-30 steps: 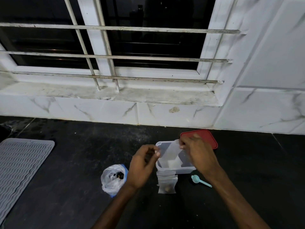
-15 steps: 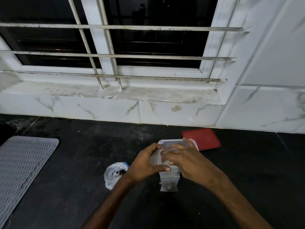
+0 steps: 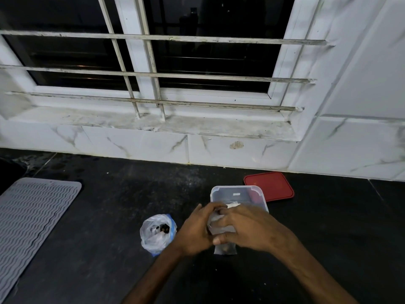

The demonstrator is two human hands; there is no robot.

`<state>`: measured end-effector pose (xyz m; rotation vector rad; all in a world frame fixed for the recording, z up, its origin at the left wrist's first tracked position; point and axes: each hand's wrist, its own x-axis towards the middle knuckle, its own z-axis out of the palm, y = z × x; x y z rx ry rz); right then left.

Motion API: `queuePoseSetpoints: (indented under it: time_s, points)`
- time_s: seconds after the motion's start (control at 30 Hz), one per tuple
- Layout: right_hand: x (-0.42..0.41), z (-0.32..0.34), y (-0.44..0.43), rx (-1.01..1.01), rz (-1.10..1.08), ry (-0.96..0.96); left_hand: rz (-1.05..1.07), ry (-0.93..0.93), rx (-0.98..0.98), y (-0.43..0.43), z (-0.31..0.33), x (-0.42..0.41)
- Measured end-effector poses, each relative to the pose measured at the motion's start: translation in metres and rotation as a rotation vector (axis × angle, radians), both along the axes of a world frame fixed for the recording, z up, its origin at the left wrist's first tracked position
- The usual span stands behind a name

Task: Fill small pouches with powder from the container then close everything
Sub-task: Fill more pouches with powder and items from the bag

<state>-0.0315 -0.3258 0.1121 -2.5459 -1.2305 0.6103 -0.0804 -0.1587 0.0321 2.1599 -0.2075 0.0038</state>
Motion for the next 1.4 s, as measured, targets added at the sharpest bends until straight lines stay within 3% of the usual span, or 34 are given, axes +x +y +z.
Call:
queuePoseSetpoints:
  time_s: [0.13,0.3,0.4,0.5,0.6,0.7,0.8,0.93,1.17,1.4]
  points:
    - [-0.004,-0.005,-0.002,-0.011,0.056,-0.013,0.080,-0.005,0.012,-0.002,-0.010,-0.011]
    - [-0.011,-0.024,-0.003,0.125,0.017,0.035,0.277,-0.072,0.055,-0.017,-0.029,-0.026]
    - [-0.008,-0.028,-0.019,0.314,-0.172,0.081,0.394,-0.045,0.025,-0.032,-0.046,-0.041]
    - [0.011,-0.051,-0.053,0.404,-0.436,0.001,0.471,-0.022,0.041,-0.050,-0.066,-0.054]
    - [0.031,-0.085,-0.094,0.297,-0.645,-0.051,0.554,0.016,0.065,-0.069,-0.082,-0.066]
    - [0.041,-0.122,-0.124,0.082,-0.782,0.018,0.634,0.045,0.102,-0.084,-0.094,-0.070]
    - [0.039,-0.156,-0.136,-0.062,-0.803,0.097,0.693,0.118,0.141,-0.097,-0.100,-0.068]
    - [0.035,-0.179,-0.138,-0.152,-0.712,0.002,0.736,0.171,0.172,-0.108,-0.101,-0.063]
    - [0.036,-0.180,-0.138,-0.143,-0.671,-0.056,0.800,0.229,0.154,-0.113,-0.095,-0.054]
    - [0.028,-0.161,-0.154,0.040,-0.776,0.020,0.784,0.200,0.142,-0.105,-0.096,-0.052]
